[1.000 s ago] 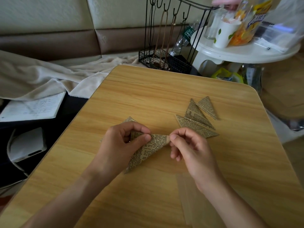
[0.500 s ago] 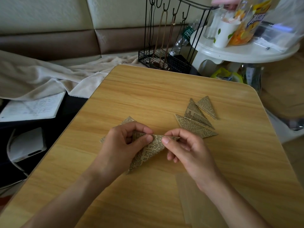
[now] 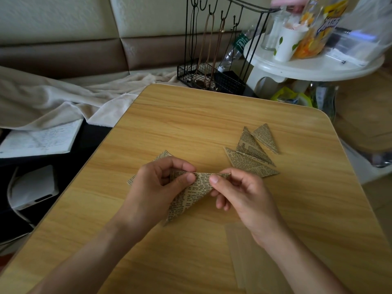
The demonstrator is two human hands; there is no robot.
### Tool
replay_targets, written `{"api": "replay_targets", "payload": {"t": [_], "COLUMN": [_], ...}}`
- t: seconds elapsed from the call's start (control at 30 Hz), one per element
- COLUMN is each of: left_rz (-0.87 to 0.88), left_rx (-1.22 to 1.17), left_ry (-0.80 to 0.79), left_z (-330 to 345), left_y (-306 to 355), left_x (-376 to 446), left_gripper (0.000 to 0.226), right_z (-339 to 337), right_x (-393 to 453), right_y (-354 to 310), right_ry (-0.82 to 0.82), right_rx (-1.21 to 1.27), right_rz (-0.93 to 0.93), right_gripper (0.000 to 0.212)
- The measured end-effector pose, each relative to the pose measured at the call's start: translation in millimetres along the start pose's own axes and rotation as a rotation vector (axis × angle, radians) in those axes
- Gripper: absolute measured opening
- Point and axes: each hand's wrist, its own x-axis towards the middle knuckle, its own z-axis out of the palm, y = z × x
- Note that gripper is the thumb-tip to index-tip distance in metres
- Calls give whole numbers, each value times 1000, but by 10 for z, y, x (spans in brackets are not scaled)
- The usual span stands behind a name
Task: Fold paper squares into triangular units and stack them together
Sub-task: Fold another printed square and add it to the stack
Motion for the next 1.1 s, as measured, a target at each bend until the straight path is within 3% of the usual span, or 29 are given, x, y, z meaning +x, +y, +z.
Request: {"api": "replay_targets", "payload": {"t": [0.53,1.1], "left_rz": [-24,-30], "left_rx": [4,-30], "left_ry": [14,37], "left_z": [-8,-4], "left_y": [-7,5], "left_x": [7,41], "left_gripper": [18,20], "right_z": [-29,-26], "right_x": [13,27], "right_y": [25,14], "right_ry": [-43,45], "right_rx": [8,77], "right_rz": [-20,24], "right_gripper": [13,22]}}
